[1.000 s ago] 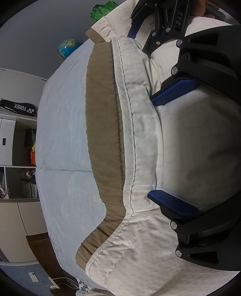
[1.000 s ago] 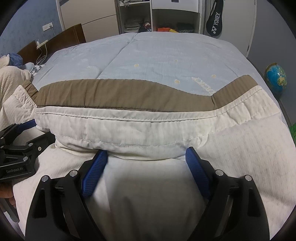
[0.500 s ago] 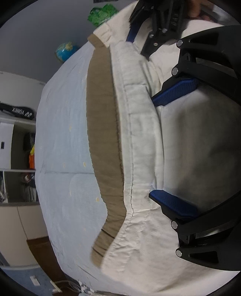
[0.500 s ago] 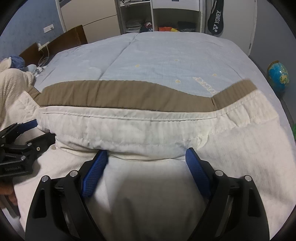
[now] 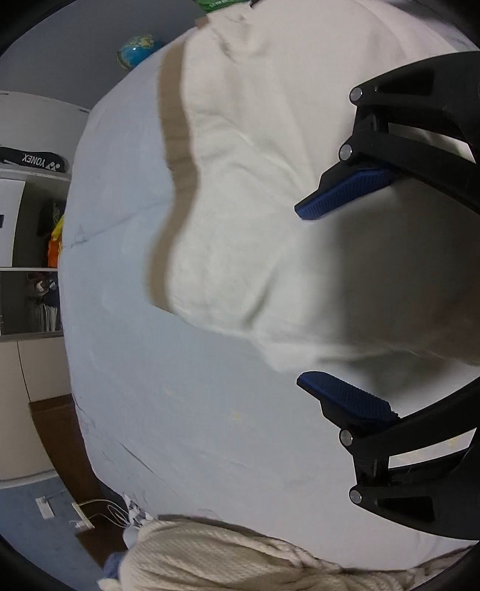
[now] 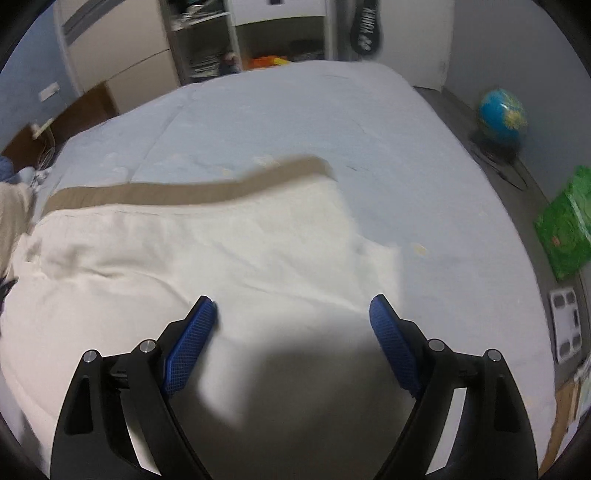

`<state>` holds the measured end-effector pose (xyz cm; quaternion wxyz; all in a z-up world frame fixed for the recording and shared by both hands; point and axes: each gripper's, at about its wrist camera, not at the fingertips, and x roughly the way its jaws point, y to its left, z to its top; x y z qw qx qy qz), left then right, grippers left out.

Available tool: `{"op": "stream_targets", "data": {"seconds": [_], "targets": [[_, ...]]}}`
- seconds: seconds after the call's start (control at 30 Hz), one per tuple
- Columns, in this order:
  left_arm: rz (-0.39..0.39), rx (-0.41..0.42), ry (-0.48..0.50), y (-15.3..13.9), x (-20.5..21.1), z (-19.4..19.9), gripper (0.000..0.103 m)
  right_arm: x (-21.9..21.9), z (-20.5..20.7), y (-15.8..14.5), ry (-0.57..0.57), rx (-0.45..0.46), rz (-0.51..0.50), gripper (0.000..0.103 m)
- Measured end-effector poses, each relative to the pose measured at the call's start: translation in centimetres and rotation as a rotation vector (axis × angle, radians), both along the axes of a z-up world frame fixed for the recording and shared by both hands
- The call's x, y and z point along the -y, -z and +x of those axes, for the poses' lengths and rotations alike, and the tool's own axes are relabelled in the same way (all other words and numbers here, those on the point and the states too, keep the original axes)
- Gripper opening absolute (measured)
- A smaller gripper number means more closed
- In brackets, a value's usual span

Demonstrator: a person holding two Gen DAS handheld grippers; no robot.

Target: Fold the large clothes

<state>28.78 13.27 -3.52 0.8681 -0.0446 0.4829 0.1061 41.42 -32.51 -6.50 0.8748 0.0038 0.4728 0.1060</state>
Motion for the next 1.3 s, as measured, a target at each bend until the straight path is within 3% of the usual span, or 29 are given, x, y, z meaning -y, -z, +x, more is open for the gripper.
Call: {"op": "stream_targets", "data": {"seconds": [0.17, 0.33, 0.43, 0.57, 0.73, 0.87, 1.0, 1.3], "targets": [[-0.056, 0.000, -0.069, 0.2, -1.4, -1.6, 0.082, 4.4, -1.5, 0.8, 0.074, -0.051, 0.093, 0.081], [-0.039, -0.004, -0.054, -0.9, -1.8, -3.8, 0.083, 7.0, -3.7, 0.1, 0.094, -0.061, 0.110, 0.081], [-0.080, 0.016, -0.046, -2.3, -2.3, -6.0, 0.082, 8.5, -5.2, -0.6, 0.117, -0.060, 0.119, 0.081], [-0.144, 0.081, -0.045, -5.0, -2.1, -9.4, 0.094, 9.9, -8.2, -2.6, 0.123, -0.036, 0.128, 0.081], [-0.105, 0.102, -0.026, -6.6, -0.5, -13.4, 0.096, 10.3, -12.1, -4.3, 0.090, -0.021, 0.109, 0.081], [-0.002, 0.093, 0.008, -6.7, 1.8, -16.7, 0.096, 10.6, -15.5, -5.4, 0.067, -0.009, 0.118, 0.081], [-0.002, 0.130, 0.035, -7.6, 4.3, -20.8, 0.096, 10.6, -18.9, -7.1, 0.037, 0.020, 0.130, 0.083], [0.021, 0.208, 0.036, -10.1, 7.4, -25.5, 0.096, 10.2, -24.1, -11.0, -0.029, 0.082, 0.110, 0.083]]}}
